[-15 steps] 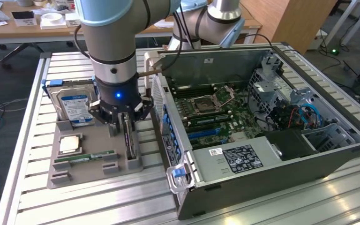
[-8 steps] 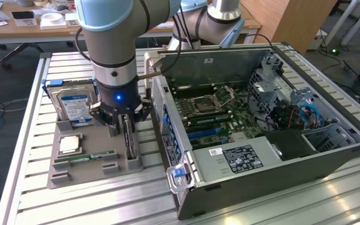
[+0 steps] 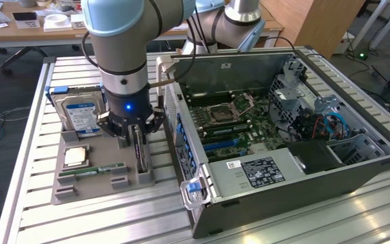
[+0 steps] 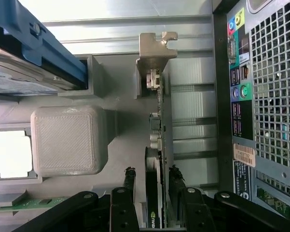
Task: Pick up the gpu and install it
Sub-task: 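Pick up the gpu and move the gpu toward the slot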
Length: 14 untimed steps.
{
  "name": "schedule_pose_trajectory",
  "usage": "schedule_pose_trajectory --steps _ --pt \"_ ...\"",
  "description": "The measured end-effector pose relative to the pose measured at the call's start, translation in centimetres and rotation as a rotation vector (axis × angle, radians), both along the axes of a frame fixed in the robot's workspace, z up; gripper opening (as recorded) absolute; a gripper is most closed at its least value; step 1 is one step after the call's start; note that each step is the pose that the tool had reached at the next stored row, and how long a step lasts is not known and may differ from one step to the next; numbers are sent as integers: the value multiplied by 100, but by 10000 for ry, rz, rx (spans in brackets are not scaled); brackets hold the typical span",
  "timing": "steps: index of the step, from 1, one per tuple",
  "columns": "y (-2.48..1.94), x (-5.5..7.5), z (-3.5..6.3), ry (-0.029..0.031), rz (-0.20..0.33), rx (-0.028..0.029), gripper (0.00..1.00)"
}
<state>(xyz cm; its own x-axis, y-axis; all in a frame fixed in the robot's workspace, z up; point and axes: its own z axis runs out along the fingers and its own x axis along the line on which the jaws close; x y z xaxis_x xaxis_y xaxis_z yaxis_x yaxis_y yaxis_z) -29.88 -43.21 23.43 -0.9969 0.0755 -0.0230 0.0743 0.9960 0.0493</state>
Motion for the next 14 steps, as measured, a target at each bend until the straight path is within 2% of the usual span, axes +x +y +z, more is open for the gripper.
schedule_pose_trajectory --steps 7,14 --pt "-39 0 -2 1 1 -18 42" --pt "-41 1 -45 1 2 -19 42"
